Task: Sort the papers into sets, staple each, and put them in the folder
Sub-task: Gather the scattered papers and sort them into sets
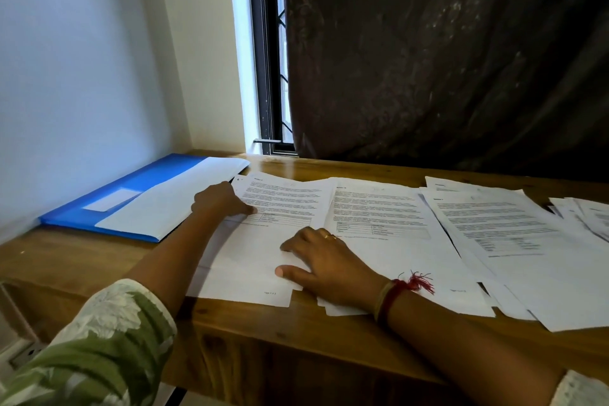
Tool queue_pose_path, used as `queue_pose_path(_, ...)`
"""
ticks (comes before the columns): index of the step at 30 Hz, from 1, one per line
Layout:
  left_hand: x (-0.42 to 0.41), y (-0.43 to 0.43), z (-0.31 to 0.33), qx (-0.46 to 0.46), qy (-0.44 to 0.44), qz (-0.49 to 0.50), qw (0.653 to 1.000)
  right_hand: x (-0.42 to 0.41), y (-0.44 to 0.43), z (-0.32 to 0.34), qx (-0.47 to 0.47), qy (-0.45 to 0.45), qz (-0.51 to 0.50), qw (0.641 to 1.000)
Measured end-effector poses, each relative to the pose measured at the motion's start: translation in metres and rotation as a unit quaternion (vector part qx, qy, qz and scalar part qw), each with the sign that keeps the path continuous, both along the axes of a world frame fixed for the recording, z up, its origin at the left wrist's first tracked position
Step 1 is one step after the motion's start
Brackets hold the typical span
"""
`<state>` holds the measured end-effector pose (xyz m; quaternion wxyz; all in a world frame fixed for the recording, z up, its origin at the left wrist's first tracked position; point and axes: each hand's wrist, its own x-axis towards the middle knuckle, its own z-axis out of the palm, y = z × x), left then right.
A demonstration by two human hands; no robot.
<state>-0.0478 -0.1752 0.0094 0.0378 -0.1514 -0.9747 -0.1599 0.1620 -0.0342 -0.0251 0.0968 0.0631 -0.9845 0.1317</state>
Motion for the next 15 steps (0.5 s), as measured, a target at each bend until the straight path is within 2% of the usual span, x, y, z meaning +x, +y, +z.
queue_pose_path(6, 0.002, -0.004, 0.006, 0.04, -0.035, 0.001, 0.999, 0.0, 0.0, 0.0, 0.003, -0.002, -0.003, 1.0)
queue_pose_path(10, 0.009, -0.007, 0.013, 0.093, -0.048, -0.081, 0.991, -0.001, 0.002, -0.001, 0.001, 0.003, -0.004, 1.0)
queue_pose_path(13, 0.015, -0.012, 0.022, 0.109, -0.072, -0.078, 0.988, -0.002, 0.002, -0.002, 0.0, 0.005, -0.001, 1.0)
queue_pose_path(15, 0.014, -0.019, 0.03, 0.172, -0.109, -0.062, 0.977, -0.003, 0.002, -0.002, -0.006, 0.007, 0.001, 1.0)
